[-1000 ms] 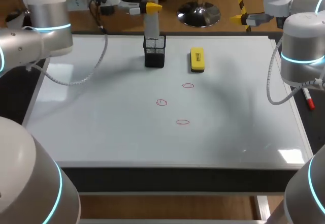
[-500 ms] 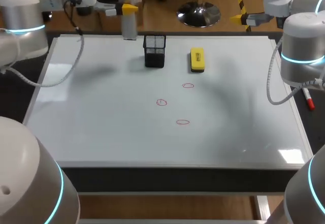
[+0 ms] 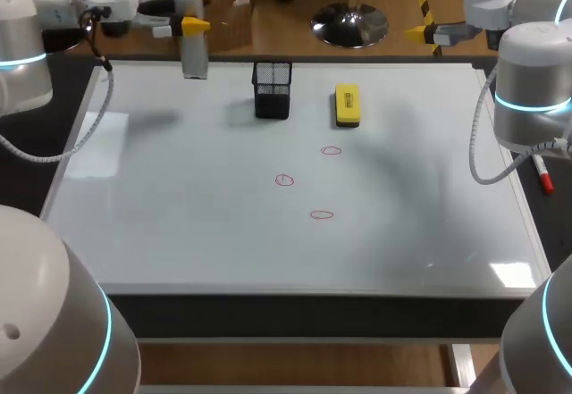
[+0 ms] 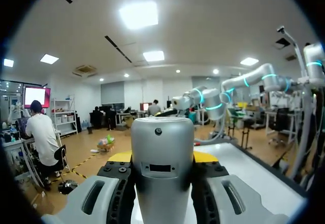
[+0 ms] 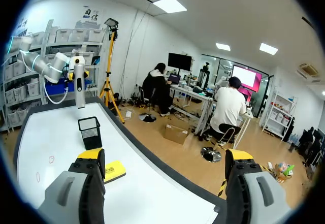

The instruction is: Pick up the inspection probe, press it on each red-marked spot on the whiteboard one by one, put down the probe, pick up the eraser, and wipe off all the red marks.

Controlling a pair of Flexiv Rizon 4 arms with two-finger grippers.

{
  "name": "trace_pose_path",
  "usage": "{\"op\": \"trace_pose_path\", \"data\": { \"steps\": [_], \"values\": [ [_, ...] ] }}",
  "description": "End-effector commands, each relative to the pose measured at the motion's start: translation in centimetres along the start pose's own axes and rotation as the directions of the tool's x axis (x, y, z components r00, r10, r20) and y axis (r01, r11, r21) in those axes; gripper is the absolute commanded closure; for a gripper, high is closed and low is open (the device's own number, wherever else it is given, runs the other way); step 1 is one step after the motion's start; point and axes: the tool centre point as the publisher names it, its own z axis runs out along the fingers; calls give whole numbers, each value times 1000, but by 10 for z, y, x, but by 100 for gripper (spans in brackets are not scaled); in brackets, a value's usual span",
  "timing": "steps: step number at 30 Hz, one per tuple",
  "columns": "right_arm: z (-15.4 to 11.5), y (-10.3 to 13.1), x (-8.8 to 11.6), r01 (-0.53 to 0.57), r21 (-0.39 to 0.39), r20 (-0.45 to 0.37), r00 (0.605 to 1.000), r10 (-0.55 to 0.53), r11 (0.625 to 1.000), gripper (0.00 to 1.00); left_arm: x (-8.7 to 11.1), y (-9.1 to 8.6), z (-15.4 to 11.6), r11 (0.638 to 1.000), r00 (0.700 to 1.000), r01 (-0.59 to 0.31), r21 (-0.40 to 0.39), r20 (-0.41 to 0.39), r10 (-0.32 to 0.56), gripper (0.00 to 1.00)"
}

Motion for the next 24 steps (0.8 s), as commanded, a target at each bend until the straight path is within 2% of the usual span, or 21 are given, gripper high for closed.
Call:
{"op": "trace_pose_path", "data": {
  "steps": [1, 10, 24],
  "values": [
    [0, 0, 0, 0, 1, -1, 1000, 0, 1000, 0, -3, 10, -11, 1000, 1000, 3, 6, 3, -3, 100],
    [0, 0, 0, 0, 1, -1, 1000, 0, 1000, 0, -7, 20, -23, 1000, 999, 21, -10, 44, -21, 100],
    [0, 0, 0, 0, 1, -1, 1000, 0, 1000, 0, -7, 20, -23, 1000, 999, 21, -10, 44, -21, 100]
  ]
}}
